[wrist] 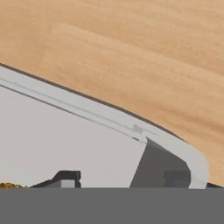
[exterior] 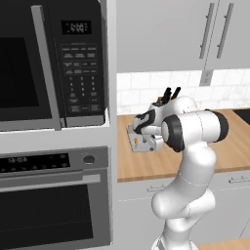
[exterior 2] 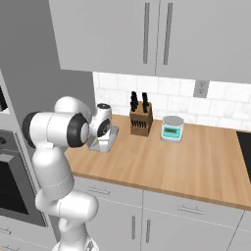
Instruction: Take the meat container that has the shrimp and place it on the second highest rack of the freezer. Then take the vegetable container that has the lemon and cucumber and place it on the highest rack of the freezer.
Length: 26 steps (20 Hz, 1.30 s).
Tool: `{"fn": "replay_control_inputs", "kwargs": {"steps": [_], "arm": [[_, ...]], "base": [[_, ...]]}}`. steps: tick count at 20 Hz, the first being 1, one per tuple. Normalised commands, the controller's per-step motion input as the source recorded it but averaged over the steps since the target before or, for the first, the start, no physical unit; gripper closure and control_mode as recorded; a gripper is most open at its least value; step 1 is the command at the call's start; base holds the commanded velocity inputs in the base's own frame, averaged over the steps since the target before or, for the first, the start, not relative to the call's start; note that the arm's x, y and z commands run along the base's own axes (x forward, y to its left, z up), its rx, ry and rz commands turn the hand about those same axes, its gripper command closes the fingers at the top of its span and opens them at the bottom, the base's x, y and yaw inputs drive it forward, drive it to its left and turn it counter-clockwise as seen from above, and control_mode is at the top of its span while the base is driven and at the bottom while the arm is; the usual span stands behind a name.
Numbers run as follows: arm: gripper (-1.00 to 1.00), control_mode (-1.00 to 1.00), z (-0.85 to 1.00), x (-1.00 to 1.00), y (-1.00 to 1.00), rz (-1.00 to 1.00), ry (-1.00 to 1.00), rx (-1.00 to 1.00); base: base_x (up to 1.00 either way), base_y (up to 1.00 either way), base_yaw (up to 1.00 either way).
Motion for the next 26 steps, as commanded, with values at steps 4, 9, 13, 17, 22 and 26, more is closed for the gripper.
{"fn": "replay_control_inputs", "kwargs": {"steps": [4,9,13,17,22,26], "arm": [[1.00,-1.00,-0.14,0.04,0.00,0.00,0.00,0.00],[1.00,-1.00,0.02,0.00,0.00,0.00,-0.05,0.00],[1.00,-1.00,0.50,-0.19,-0.05,0.00,-0.26,0.00],[1.00,-1.00,0.68,-0.43,-0.10,0.05,-0.15,0.00],[1.00,-1.00,0.88,-0.69,-0.17,0.01,0.02,0.00],[1.00,-1.00,0.78,-0.83,-0.31,-0.03,0.09,0.00]], "base": [[0.00,0.00,0.00],[0.00,0.00,0.00],[0.00,0.00,0.00],[0.00,0.00,0.00],[0.00,0.00,0.00],[0.00,0.00,0.00]]}}
